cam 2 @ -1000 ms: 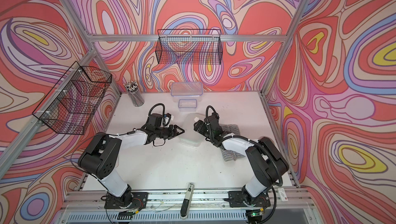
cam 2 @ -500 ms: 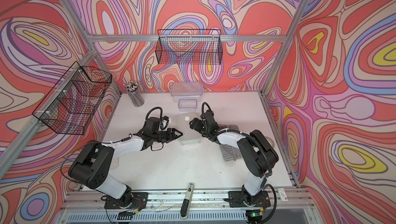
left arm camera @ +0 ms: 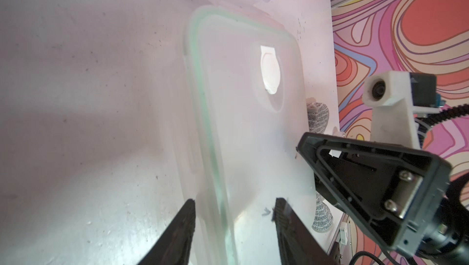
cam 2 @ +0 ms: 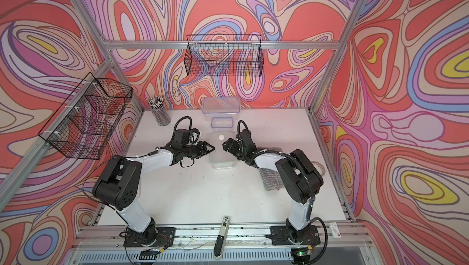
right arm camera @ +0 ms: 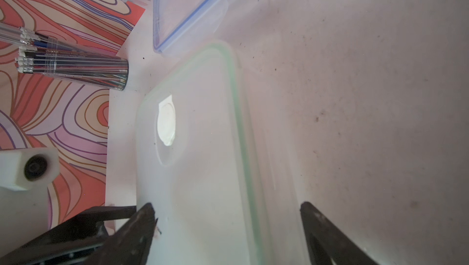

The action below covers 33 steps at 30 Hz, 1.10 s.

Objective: Wipe the insides of the lunch boxes
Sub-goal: Adjust the lunch box at the center of the board, then open the fastener of the lunch box.

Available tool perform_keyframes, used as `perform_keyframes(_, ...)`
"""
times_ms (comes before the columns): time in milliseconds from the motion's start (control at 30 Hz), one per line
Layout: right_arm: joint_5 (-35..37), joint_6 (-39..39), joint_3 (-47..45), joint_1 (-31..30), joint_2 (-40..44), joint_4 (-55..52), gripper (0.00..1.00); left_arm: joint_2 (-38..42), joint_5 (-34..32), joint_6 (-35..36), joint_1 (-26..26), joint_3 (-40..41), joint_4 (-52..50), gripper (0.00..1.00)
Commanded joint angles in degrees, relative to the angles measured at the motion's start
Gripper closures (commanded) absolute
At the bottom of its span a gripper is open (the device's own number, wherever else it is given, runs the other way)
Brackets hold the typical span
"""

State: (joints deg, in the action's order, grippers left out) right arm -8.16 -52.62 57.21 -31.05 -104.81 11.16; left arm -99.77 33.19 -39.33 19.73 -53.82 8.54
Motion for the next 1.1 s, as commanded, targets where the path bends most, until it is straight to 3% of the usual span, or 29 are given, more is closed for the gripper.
perform_keyframes(0, -0.18, -0.95, 1.77, -0.26, -1.03, 2.24, 0.08, -1.69, 2.11, 0.65, -0.01, -1.88, -0.28, 0.47)
perform_keyframes(200, 0.25, -0.96, 0.45, 1.98, 0.6, 2.65, 0.02, -1.94, 1.96, 1.59, -0.64, -3.14, -2.33, 0.47)
perform_keyframes(400, 0.16, -2.33, -3.4, 5.09, 4.14, 5.69, 0.01, -0.78, 1.04, 2.13, -1.05, -2.87, -3.72, 0.37)
perform_keyframes(567, -0.42, -4.78, -6.24, 5.64, 5.67, 9.24, 0.01, -0.35, 1.28, 1.03, -1.05, -2.44, -3.4, 0.35)
perform_keyframes(867, 1.54, -20.27, -20.37, 5.41, 1.37, 40.1, 0.08, 0.58, 4.01, -5.51, -0.93, 1.61, 4.04, 0.34)
perform_keyframes(1067, 4.12, -26.05, -22.62, 3.18, -4.69, 53.62, 0.13, 1.83, 2.68, -6.02, -0.06, 2.73, 3.27, 0.34)
